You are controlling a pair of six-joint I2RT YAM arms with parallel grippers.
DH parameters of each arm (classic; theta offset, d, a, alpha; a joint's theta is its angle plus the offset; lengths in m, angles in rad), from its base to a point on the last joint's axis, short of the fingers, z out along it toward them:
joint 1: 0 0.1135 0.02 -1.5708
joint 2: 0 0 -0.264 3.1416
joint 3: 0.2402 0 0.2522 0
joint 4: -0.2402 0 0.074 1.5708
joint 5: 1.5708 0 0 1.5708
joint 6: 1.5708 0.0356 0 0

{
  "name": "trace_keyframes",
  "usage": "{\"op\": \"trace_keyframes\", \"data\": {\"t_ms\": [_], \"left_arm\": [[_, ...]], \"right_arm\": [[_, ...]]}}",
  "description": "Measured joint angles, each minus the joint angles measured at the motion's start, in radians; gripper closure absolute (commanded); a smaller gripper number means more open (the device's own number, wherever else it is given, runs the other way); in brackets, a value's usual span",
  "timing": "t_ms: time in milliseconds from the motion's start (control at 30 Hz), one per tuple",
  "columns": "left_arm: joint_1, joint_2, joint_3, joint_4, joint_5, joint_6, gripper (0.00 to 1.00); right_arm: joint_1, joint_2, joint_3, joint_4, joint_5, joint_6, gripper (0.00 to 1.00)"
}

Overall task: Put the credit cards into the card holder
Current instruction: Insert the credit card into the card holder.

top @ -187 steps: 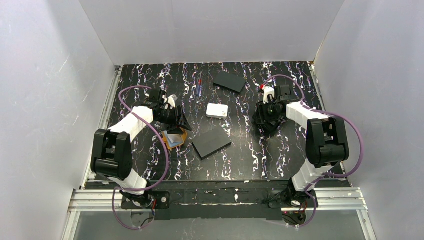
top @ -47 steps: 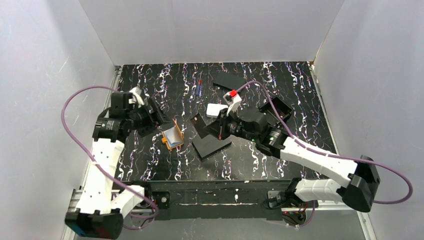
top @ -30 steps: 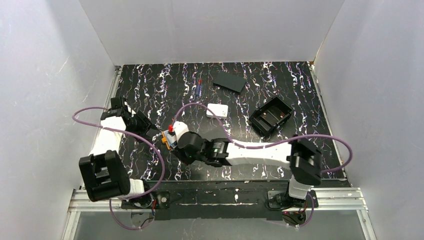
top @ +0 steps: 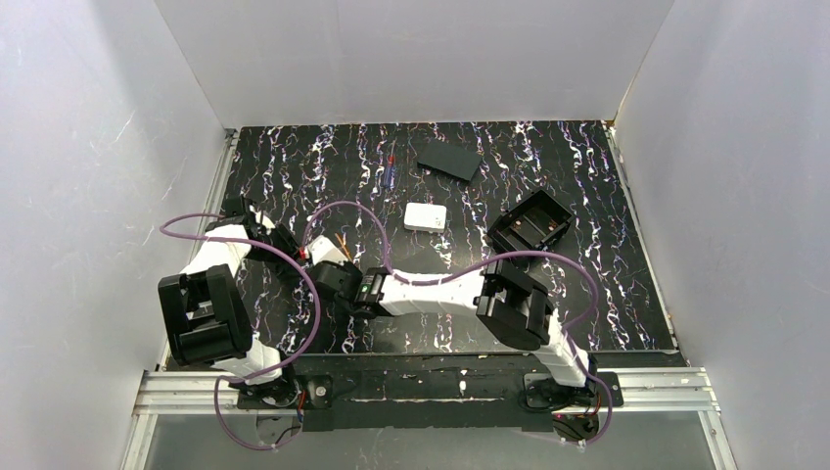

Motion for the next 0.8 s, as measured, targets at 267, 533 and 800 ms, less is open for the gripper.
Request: {"op": "trace_keyframes", "data": {"t_ms": [267,533,800], "left_arm": [[-0.023,0.020,0.000,0.013,0.056,0.017,0.58],[-0.113,0.079,0.002,0.042,0.146,0.037,0.60],[-0.138,0.186,0.038,0.023,0.117,0.040,0.63]], "right_arm": [[-0.074,-0.023,-0.046,0.023,-0.031,0.023,0.99],[-0.157,-0.084,-0.119,0.085,-0.204,0.058,0.99],[-0.240,-0.124,-0.189,0.151,-0.369,0.108,0.99]]}}
